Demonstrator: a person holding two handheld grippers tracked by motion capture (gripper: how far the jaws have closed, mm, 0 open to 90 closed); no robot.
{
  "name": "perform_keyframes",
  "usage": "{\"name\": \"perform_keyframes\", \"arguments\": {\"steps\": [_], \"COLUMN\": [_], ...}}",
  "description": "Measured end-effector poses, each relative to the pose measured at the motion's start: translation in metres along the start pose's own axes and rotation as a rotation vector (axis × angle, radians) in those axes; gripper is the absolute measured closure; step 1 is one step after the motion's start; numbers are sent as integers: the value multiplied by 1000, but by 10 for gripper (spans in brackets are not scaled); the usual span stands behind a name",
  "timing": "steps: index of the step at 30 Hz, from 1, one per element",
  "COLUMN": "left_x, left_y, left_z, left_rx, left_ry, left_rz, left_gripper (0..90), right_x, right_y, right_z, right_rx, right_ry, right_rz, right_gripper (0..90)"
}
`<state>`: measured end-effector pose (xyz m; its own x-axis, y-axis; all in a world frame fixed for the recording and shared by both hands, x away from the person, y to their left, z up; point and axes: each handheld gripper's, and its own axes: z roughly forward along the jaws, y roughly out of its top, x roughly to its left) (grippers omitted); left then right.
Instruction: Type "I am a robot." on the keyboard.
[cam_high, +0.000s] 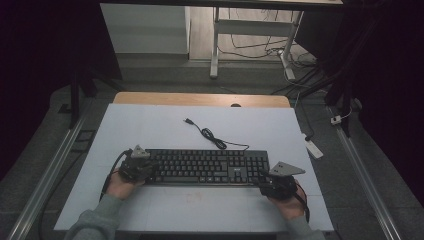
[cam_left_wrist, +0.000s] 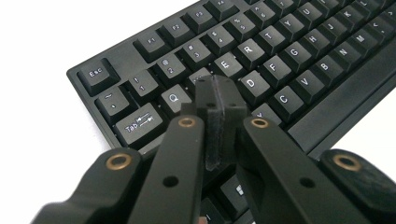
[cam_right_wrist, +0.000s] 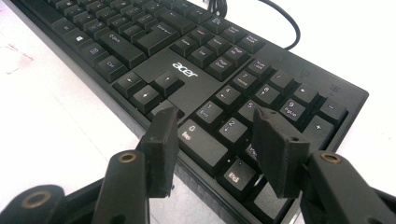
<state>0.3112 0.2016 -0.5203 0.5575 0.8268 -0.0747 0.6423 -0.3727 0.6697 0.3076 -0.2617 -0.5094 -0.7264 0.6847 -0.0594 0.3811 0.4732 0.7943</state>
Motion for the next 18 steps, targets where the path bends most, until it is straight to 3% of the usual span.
{"name": "perform_keyframes", "arguments": {"steps": [13,18], "left_x": [1,0], "left_y": [-1,0], "left_z": [3,-7], "left_rx": [11,-61], "left_ry": [-7,-30], "left_rz": [6,7], "left_gripper": [892,876], "right_x": [0,-1], "right_y": [0,0], "right_z": [0,0], "right_rx": [-3,-4], "right_ry": [0,-4], "right_rz": [1,-1], "right_gripper": [507,506]}}
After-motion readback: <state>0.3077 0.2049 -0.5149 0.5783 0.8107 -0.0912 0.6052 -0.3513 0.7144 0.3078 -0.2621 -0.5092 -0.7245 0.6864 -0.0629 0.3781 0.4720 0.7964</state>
